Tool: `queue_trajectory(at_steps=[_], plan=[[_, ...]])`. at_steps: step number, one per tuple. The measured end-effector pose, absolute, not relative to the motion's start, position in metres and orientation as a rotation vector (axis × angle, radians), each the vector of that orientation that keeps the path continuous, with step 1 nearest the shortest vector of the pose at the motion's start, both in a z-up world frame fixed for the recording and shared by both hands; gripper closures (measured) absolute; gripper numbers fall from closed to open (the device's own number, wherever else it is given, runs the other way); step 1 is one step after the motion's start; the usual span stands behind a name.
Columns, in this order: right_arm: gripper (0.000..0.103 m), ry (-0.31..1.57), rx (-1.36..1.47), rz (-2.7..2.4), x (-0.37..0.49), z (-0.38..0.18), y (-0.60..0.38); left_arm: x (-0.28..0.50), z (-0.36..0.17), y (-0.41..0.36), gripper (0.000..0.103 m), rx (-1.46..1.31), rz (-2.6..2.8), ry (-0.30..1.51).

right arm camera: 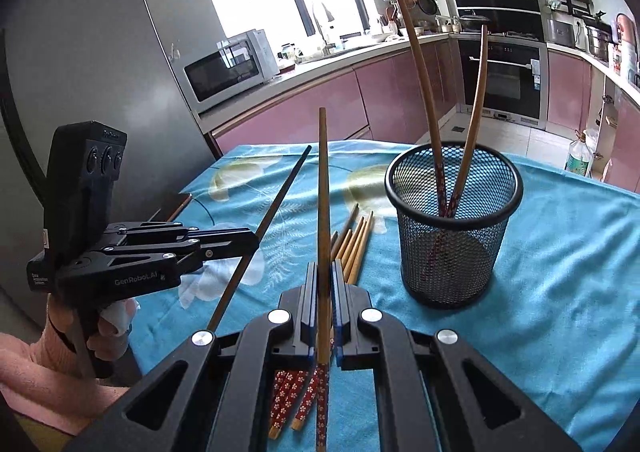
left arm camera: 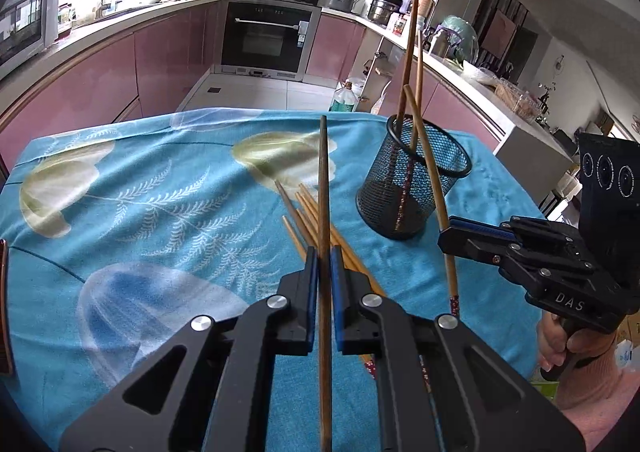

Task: Organize utensils
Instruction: 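Lift both chopsticks upright and insert them into the black mesh holder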

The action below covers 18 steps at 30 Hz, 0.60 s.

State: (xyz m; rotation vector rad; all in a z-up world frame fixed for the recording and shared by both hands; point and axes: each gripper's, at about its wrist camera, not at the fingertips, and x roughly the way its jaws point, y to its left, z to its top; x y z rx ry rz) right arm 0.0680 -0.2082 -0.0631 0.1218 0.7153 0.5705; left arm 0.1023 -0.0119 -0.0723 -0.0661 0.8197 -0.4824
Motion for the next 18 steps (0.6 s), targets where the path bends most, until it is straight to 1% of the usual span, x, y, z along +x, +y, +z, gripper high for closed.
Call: queue_trajectory(at_steps=[11,18], plan=[[0.097,0.608,0.158,0.556,0.062,-0.028,-0.232,0.084,-0.017,-0.001,0.096,-0.14,-0.6,0.696],[0.097,0.555,0.164,0.534,0.062,-0.011,-0.25,0.084,0.008,0.003,0.096,-0.194,-0.629,0.635]])
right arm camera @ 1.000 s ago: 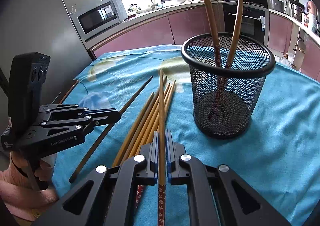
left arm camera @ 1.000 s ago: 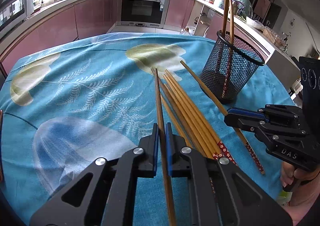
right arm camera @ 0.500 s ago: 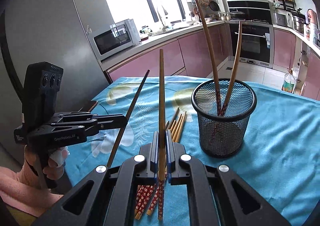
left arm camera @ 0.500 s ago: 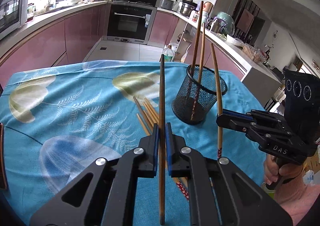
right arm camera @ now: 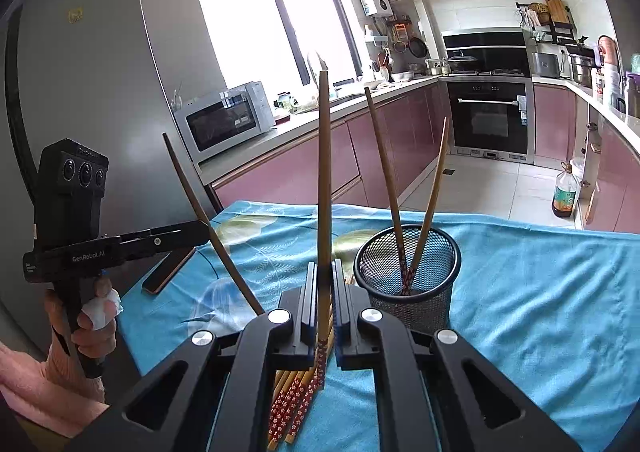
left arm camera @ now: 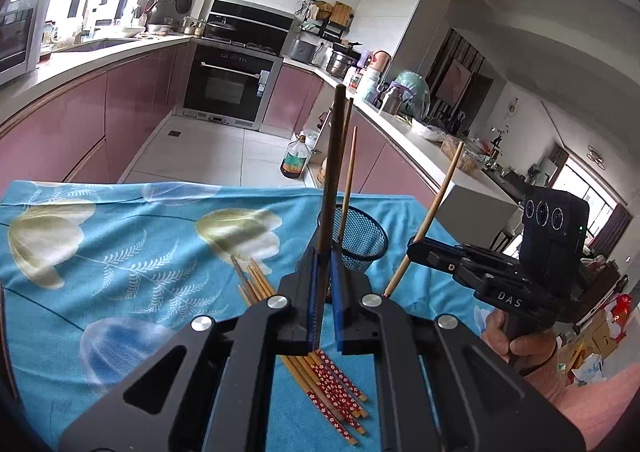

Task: Organize utensils
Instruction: 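Lift both chopsticks upright and insert them into the black mesh holder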

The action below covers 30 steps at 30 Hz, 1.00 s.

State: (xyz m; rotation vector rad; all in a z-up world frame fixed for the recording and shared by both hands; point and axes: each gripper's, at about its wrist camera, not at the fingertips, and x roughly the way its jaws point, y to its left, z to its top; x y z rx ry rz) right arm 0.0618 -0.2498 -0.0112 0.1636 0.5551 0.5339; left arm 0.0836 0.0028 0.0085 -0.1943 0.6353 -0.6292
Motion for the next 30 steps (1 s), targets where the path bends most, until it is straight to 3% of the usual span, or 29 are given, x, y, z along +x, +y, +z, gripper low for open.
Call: queue_trajectory(at_steps=[30], plan=[[0.097,0.392,0.131,0.437,0.083,0.049,-0.286,0.133,0.077,-0.05,0.097,-0.211,-0.697,0.47]])
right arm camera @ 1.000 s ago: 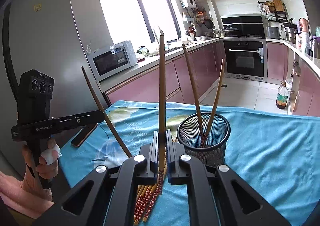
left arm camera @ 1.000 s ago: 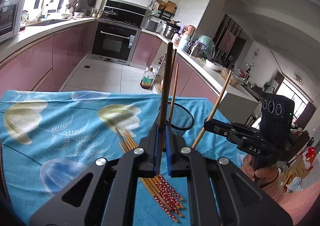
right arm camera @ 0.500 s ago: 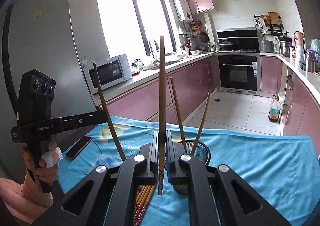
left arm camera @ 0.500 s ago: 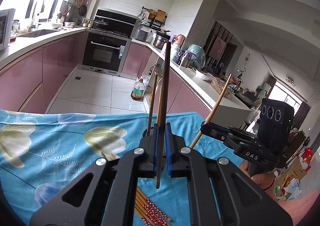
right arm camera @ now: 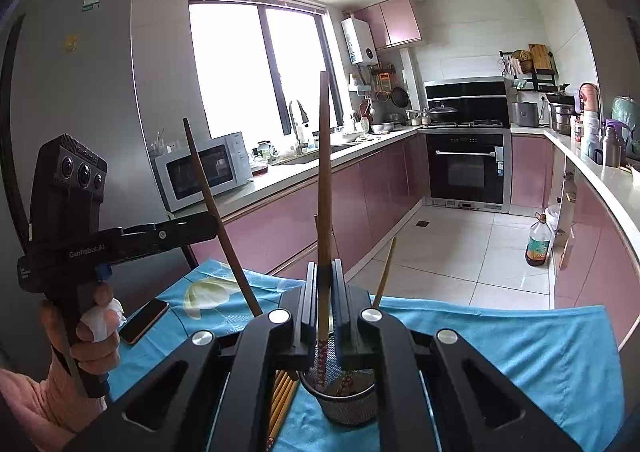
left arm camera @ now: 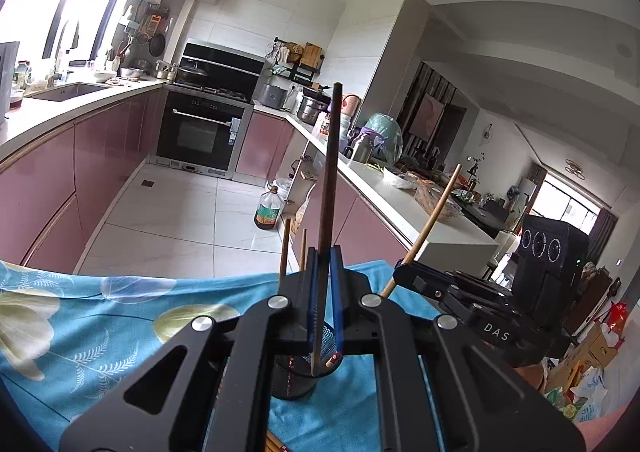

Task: Organize utensils
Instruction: 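Lift both chopsticks upright and insert them into the black mesh holder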

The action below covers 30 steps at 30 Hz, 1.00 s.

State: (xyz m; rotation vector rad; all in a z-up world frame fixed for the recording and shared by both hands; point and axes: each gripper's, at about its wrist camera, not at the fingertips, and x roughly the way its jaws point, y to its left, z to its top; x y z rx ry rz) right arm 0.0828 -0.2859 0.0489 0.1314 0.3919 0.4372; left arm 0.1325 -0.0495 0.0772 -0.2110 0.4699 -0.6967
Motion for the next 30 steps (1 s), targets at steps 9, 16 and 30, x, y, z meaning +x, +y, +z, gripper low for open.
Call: queue_trajectory(at_steps=[9,16,30], plan=[[0.097,0.469,0.129,0.415,0.105,0.025,-0.281,0.159,0.054,-0.069,0.101,-0.171,-0.649,0.549],[0.097,0.547,0.128,0.41,0.119,0.005,-0.276,0.169,0.038,-0.073,0.101,-0.159,-0.654,0.59],[0.094,0.675,0.147,0.378,0.14,-0.019,-0.275,0.165,-0.009,-0.076,0.094,-0.118,-0.627,0.671]])
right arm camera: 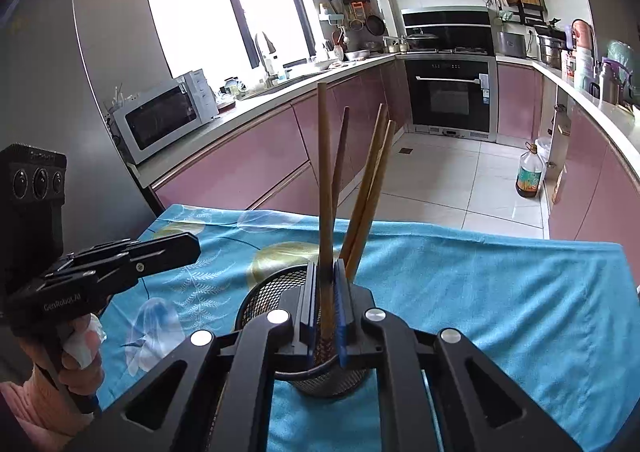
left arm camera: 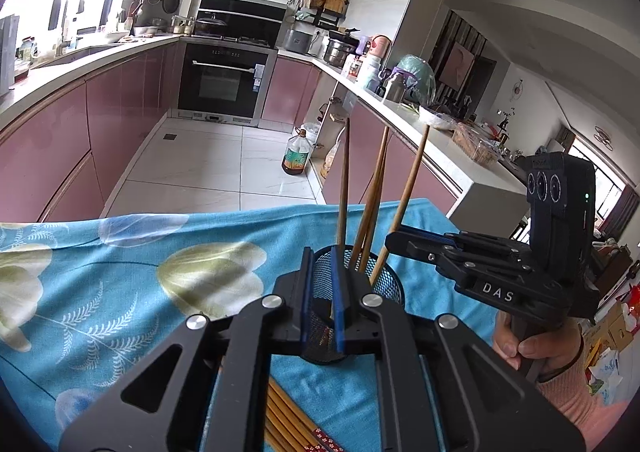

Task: Organize utensils
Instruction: 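Lift both chopsticks upright and insert them into the black mesh holder, then open both grippers and withdraw them toward the remaining chopsticks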

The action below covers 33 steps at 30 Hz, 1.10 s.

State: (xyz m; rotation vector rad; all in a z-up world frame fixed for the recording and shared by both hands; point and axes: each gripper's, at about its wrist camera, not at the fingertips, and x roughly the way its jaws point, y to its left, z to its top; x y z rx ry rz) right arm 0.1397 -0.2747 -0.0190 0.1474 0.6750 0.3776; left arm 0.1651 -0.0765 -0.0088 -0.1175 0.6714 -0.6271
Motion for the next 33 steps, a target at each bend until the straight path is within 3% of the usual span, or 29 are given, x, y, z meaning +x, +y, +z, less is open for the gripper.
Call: queue_trajectory(at_steps=[2,8,24,33], plan=[[0.088,0.682,0.152,0.366,0.143,-0.022,-0.276,0.164,-0.014,-0.074,0.094,-0.117,-0.622,0.677],[0.082,0.695,0.16,0.341,0.151,-0.03,-0.278,0.162,-0.027,-0.07,0.091,-0.12,-0.617,0.695],[0.078,0.644,0.129,0.355,0.149,-0.03,-0.268,0.148,-0.034,-0.052,0.074,-0.11,-0.551,0.691],[0.068,0.531,0.066,0.433,0.095,-0.005,-0.262,0.132,-0.043,-0.034,0.049,-0.074,-0.479,0.683]])
